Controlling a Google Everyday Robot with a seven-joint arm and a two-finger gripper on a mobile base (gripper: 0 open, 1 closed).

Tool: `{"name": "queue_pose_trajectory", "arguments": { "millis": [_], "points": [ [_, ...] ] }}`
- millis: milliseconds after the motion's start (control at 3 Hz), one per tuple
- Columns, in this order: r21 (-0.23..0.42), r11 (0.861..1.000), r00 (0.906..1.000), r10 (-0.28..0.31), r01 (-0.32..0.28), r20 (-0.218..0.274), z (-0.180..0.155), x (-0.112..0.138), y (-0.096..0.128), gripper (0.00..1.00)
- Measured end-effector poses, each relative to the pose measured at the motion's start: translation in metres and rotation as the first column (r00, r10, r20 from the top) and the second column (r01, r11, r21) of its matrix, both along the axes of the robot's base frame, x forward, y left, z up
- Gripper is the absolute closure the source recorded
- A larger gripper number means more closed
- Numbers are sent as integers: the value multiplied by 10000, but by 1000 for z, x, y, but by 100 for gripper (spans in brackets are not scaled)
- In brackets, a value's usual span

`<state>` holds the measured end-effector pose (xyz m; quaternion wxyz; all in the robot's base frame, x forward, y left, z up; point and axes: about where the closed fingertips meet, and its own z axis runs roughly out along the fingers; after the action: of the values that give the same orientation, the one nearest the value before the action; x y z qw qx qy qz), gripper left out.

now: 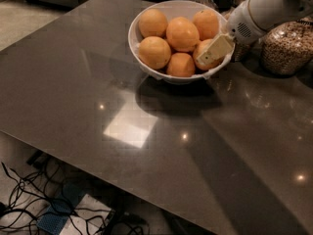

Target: Pick orange from white bowl

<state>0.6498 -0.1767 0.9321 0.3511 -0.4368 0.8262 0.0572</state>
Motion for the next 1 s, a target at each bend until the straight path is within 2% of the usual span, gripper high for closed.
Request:
{"name": "queue_pose_trajectory", "arguments": {
  "millis": [333, 1000],
  "points": [
    [-94, 10000, 9999, 31, -32, -149, -6, 0, 1, 27],
    [-320, 9994, 9979, -175, 155, -629, -26, 7, -3, 27]
  ]
}}
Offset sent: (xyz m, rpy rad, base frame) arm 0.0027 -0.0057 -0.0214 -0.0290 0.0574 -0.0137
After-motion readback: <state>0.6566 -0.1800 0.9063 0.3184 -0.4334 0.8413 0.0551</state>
